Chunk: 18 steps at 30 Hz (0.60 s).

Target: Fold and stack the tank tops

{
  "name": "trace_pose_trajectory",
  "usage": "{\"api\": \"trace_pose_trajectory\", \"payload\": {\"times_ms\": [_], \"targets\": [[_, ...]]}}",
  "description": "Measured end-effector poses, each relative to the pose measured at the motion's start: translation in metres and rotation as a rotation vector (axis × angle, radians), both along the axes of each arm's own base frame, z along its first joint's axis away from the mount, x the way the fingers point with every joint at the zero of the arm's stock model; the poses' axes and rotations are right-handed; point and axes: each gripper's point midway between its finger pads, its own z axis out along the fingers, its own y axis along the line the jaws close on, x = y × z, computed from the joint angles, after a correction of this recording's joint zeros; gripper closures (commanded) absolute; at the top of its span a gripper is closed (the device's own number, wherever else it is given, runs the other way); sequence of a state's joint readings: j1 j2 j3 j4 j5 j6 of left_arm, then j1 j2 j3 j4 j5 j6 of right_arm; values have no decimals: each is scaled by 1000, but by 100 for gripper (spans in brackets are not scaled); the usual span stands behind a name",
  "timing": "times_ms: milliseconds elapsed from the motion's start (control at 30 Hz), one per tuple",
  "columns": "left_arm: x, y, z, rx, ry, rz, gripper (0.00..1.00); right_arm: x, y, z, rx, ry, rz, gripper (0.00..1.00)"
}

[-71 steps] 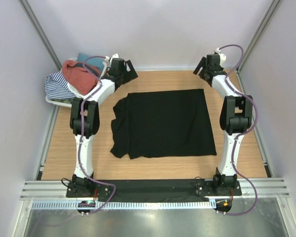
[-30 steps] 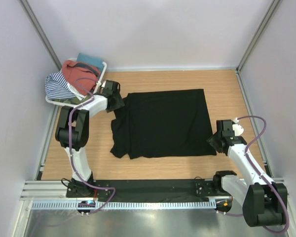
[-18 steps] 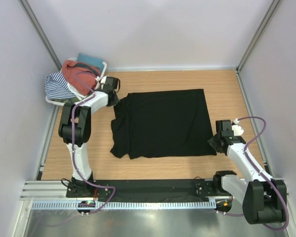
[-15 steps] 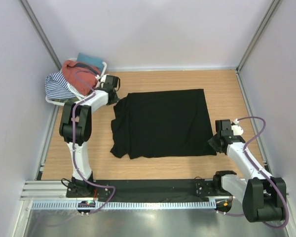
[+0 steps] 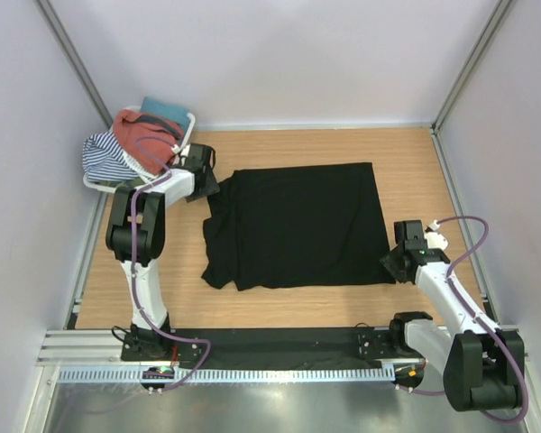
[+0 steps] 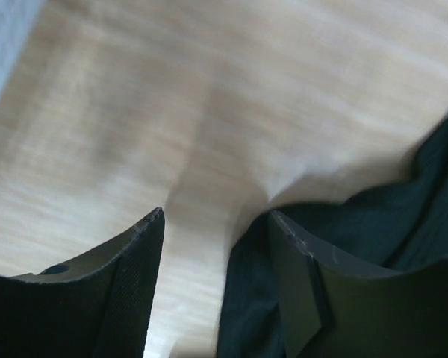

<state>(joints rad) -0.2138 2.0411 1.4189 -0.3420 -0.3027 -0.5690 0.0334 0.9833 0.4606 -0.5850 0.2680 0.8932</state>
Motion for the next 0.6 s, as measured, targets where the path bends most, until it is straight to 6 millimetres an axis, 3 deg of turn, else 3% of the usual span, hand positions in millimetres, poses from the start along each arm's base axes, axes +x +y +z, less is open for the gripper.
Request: {"api": "trace_pose_trajectory", "payload": {"times_ms": [67,133,233,367,500,600], "targets": [[-12,0,-5,-12,22,-6,40,-1,-1,4,-2,-4,-2,62],[-20,-3,-5,-34,30,-13,46,-2,-1,7,-5,-11,-3,62],[-18,-9,-2,-70,14,-18,51,-3,-2,11,-7,-17,-4,62],[-14,-15,0,-101,0,-25,44,-4,-2,12,-8,-14,-5,63],[-12,-17,1,-115,-12,-19,54,-6,-2,12,-9,-5,-5,64],[-11,-19,1,-128,-17,-21,55,-7,-2,11,-9,-1,-5,64]]}}
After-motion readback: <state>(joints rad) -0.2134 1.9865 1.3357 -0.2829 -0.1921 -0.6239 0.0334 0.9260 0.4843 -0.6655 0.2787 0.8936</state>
